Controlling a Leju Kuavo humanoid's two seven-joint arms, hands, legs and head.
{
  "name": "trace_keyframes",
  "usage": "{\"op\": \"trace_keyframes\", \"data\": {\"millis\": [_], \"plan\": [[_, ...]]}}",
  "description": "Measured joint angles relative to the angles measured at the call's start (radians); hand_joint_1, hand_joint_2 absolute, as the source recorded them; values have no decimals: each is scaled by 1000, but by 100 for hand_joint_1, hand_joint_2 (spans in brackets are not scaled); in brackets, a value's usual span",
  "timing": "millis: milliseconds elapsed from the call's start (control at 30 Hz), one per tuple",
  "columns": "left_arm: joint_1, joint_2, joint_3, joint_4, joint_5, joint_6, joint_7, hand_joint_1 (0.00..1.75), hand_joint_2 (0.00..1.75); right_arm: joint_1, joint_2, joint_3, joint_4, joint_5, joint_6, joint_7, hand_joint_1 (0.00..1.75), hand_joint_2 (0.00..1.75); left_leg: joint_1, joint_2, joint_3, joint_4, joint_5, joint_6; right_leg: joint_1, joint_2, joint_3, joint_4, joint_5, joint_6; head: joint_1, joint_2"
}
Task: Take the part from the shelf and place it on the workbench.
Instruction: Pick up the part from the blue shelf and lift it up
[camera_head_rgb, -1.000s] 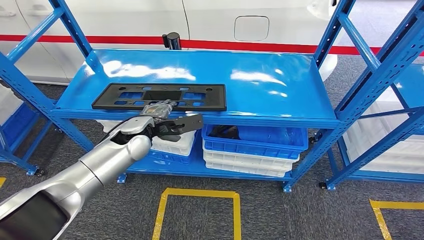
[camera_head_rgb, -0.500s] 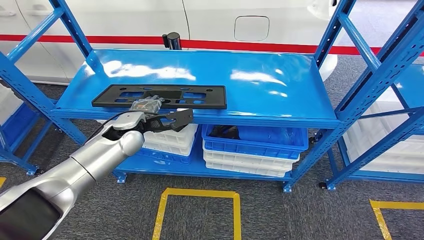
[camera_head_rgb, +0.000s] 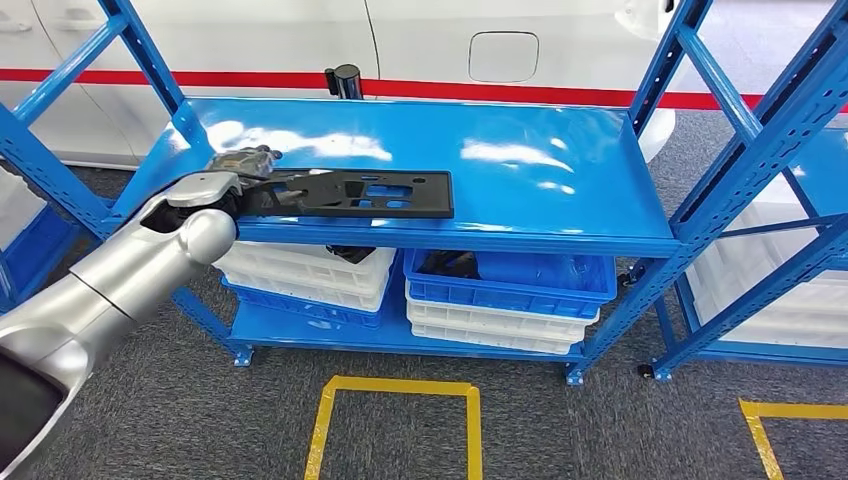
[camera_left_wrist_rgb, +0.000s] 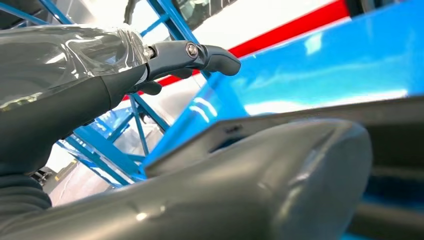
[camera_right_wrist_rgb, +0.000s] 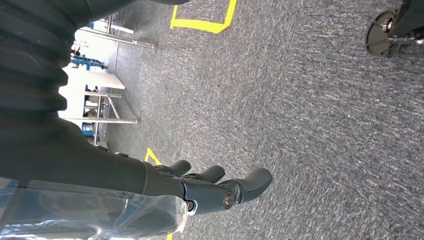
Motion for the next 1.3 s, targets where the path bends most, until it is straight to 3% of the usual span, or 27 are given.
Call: {"op": "trace_keyframes", "data": {"millis": [200,500,800,1300], "plan": [[-14,25,-4,-38,20,19,-1,0,0,0,9,6,0,-5,3,6,0,175,0,0,0,0,0,0,0,0,0,0,0,0,0,0],[-10,24,-20,-42,39,100,-54,0,0,-1,10,7,0,-12,1,4,0,175,0,0,0,0,0,0,0,0,0,0,0,0,0,0],[16,-29,-43,-41,45,145,-127,0,0,-2,10,12,0,-17,-4,-1,0,175,0,0,0,0,0,0,0,0,0,0,0,0,0,0],[97,-93,-45,-39,57,182,-162,0,0,-3,3,21,0,-22,-4,12,0,175,0,0,0,0,0,0,0,0,0,0,0,0,0,0]]}}
